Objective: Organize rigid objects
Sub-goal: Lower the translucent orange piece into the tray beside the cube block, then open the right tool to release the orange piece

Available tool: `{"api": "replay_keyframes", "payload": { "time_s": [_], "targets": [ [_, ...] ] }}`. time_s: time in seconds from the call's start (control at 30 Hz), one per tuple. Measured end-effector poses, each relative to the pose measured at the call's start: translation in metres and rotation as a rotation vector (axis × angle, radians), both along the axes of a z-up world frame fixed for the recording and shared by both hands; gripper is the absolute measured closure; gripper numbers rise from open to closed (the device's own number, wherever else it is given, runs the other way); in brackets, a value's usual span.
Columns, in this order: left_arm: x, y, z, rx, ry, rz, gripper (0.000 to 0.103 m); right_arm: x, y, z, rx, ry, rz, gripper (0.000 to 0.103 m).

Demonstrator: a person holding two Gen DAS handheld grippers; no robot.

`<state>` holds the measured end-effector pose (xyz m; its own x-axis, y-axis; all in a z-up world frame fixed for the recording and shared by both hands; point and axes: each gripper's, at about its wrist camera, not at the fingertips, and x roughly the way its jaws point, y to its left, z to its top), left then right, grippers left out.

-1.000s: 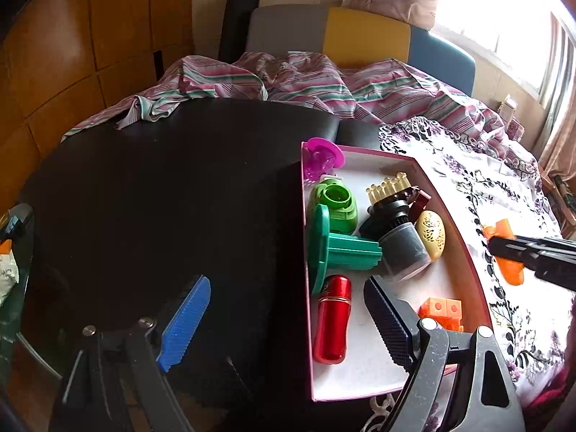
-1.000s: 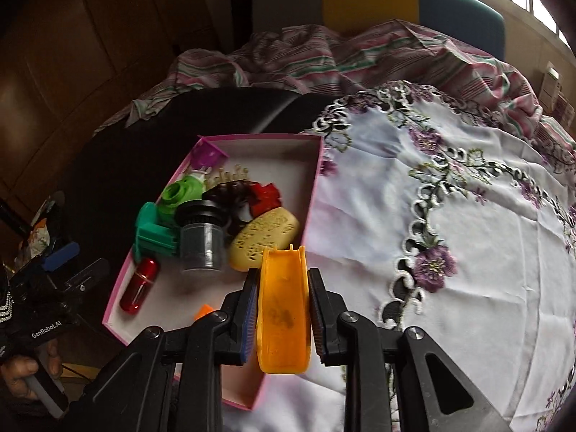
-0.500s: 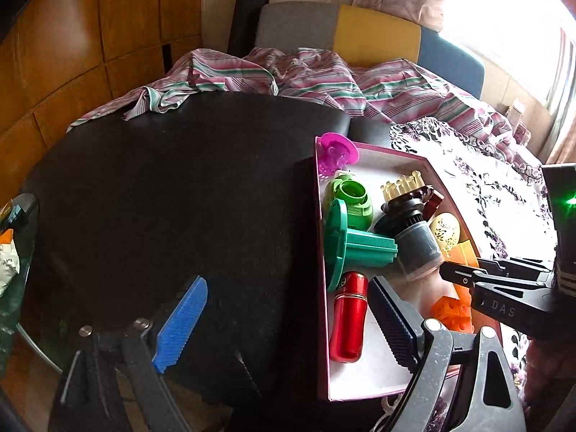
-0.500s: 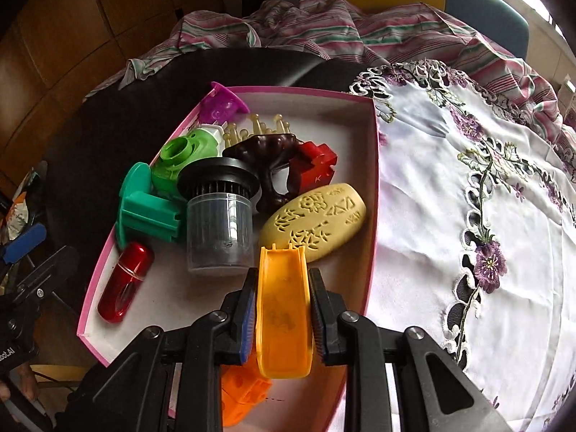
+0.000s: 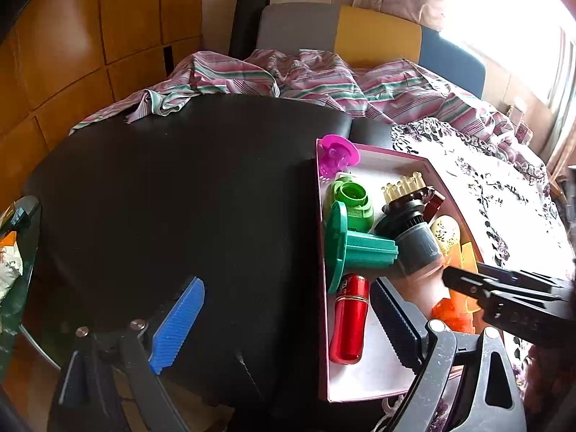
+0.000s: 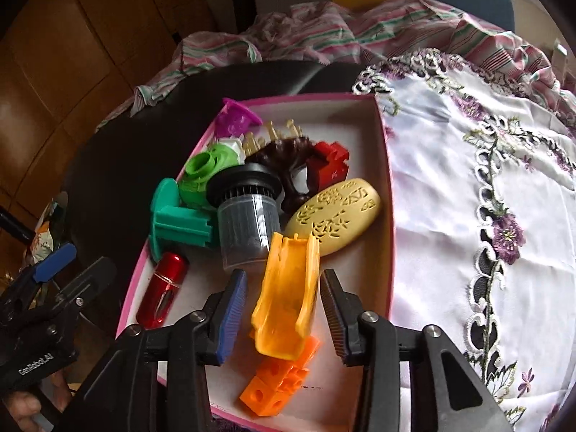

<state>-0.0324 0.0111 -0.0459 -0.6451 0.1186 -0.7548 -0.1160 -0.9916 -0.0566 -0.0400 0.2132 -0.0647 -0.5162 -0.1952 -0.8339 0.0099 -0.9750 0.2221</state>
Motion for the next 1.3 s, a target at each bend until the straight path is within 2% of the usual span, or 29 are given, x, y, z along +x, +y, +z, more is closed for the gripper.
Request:
{"api": "replay_keyframes", "payload": {
  "time_s": [0.2, 0.53, 0.7, 0.9, 1.3],
  "targets": [
    [0.005, 0.002, 0.005, 0.0, 0.022, 0.007, 0.0, 0.02, -0.002, 0.014, 0.077, 0.089, -0.066, 0.059],
    [0.013, 0.005, 0.014, 0.004, 0.038, 0.014, 0.0, 0.04, -0.005, 0.033, 0.193, 0.21, -0.163, 0.059],
    [0.021, 0.007, 0.02, -0.036, 0.073, 0.037, 0.0, 0.048, -0.006, 0.039, 0.225, 0.256, -0.199, 0.059],
    [0.032, -0.001, 0.027, -0.053, 0.136, 0.08, 0.0, 0.05, -0.013, 0.043, 0.246, 0.28, -0.189, 0.059],
    [0.037, -0.003, 0.033, -0.019, 0.143, 0.07, 0.0, 0.053, -0.025, 0.05, 0.243, 0.302, -0.165, 0.059]
  ]
}}
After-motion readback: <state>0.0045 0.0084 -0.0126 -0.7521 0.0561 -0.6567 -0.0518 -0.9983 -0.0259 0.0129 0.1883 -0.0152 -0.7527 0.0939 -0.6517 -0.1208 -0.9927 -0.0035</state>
